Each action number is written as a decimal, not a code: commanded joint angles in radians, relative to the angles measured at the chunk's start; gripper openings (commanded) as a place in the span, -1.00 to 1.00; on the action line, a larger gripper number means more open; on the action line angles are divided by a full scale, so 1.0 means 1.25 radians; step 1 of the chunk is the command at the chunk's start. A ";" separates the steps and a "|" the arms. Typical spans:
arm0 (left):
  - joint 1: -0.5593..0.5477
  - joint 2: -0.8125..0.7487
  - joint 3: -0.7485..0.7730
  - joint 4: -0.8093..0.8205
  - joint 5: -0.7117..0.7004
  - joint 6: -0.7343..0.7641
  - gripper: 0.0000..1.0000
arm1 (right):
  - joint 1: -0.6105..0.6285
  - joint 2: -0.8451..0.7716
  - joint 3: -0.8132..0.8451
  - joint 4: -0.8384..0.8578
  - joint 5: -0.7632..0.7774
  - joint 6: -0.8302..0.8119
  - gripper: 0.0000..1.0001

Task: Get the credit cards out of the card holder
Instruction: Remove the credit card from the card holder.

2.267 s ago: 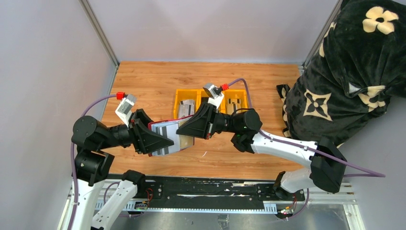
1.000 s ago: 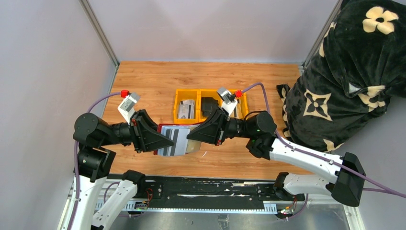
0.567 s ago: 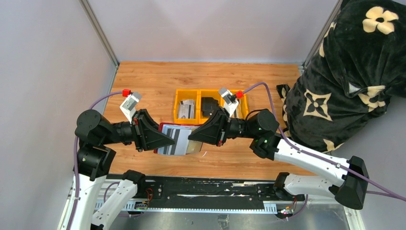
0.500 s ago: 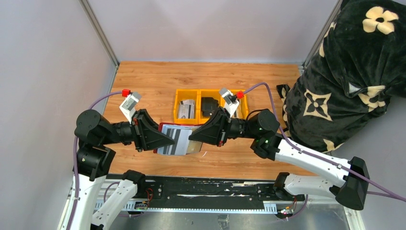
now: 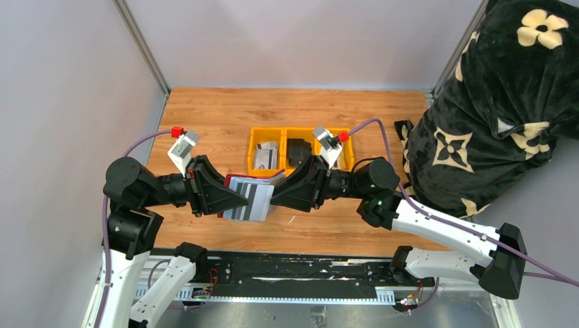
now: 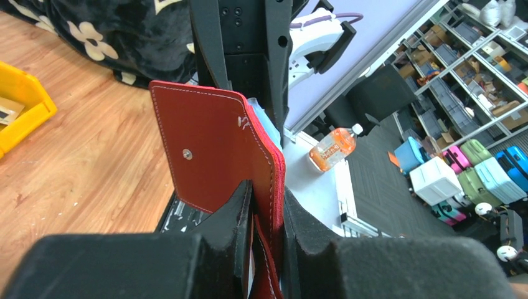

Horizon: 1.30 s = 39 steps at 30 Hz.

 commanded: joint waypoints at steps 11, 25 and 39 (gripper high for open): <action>-0.004 -0.007 0.036 0.045 0.001 -0.024 -1.00 | 0.016 0.093 -0.004 0.231 -0.008 0.123 -0.52; -0.004 -0.001 0.051 0.050 0.003 -0.030 -1.00 | 0.000 -0.029 -0.056 0.123 0.013 0.061 -1.00; -0.004 -0.003 0.061 0.031 -0.018 -0.006 -1.00 | -0.005 -0.062 -0.041 0.018 -0.004 0.014 -1.00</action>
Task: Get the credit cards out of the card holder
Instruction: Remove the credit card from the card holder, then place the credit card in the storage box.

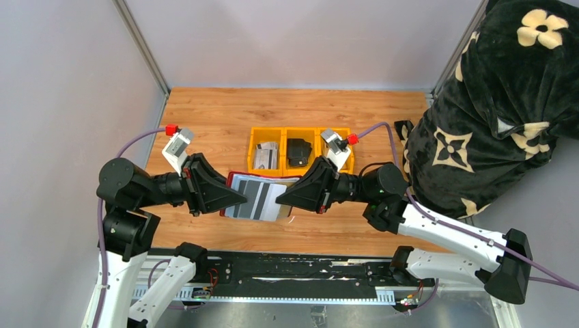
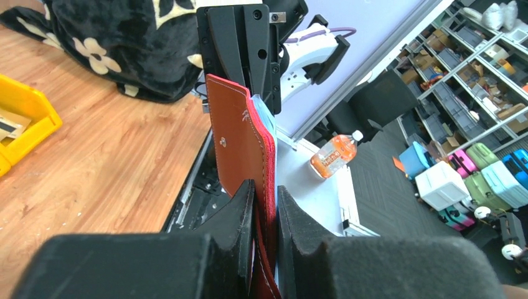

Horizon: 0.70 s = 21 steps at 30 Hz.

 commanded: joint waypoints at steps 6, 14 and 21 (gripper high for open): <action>-0.003 -0.015 0.038 -0.006 -0.011 0.044 -1.00 | -0.022 -0.052 0.012 -0.109 -0.020 -0.043 -1.00; -0.003 -0.035 0.097 -0.182 -0.180 0.267 -1.00 | -0.136 -0.146 0.070 -0.429 0.006 -0.128 -1.00; -0.003 -0.065 0.114 -0.228 -0.265 0.365 -1.00 | -0.219 -0.181 0.161 -0.690 0.047 -0.257 -1.00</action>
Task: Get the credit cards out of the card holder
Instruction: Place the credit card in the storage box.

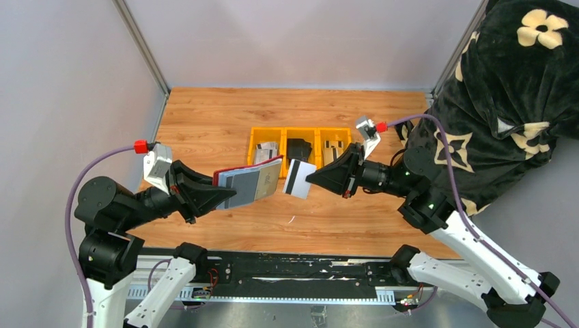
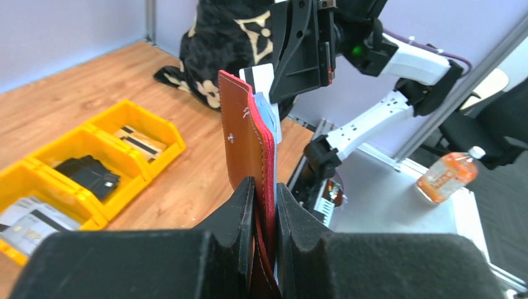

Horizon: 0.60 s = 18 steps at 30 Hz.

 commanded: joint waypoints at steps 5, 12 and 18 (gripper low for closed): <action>-0.003 -0.013 0.025 -0.047 -0.051 0.104 -1.00 | -0.136 0.022 0.138 -0.381 0.085 -0.208 -1.00; -0.003 -0.002 0.026 -0.052 -0.035 0.102 -1.00 | -0.249 0.212 0.223 -0.575 0.258 -0.312 -1.00; -0.002 0.010 0.023 -0.066 0.008 0.090 -1.00 | -0.332 0.393 0.275 -0.576 0.312 -0.343 -1.00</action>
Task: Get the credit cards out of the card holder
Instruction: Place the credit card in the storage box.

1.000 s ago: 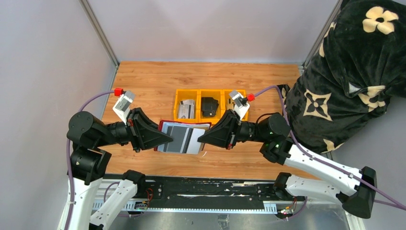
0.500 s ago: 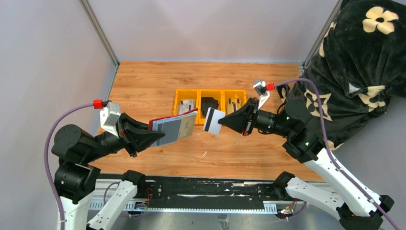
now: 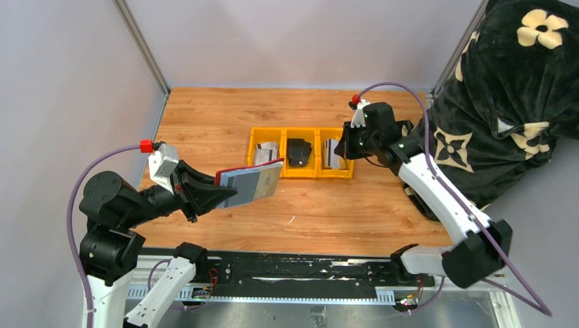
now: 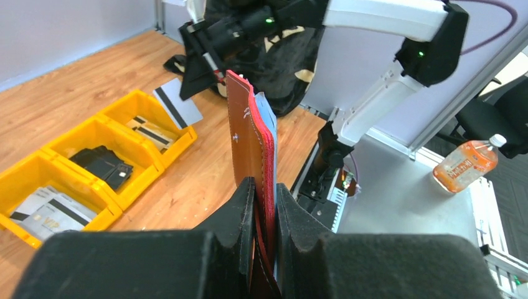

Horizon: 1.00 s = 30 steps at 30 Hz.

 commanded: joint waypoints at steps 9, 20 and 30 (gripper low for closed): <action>-0.003 0.014 0.005 0.001 0.058 -0.014 -1.00 | 0.004 0.312 0.169 0.144 -0.223 0.092 -1.00; -0.003 0.025 0.005 0.017 0.076 -0.032 -1.00 | 0.112 0.690 0.471 0.139 -0.245 0.145 -1.00; -0.003 0.029 0.018 0.017 0.077 -0.025 -1.00 | 0.147 0.843 0.594 0.143 -0.192 0.182 -1.00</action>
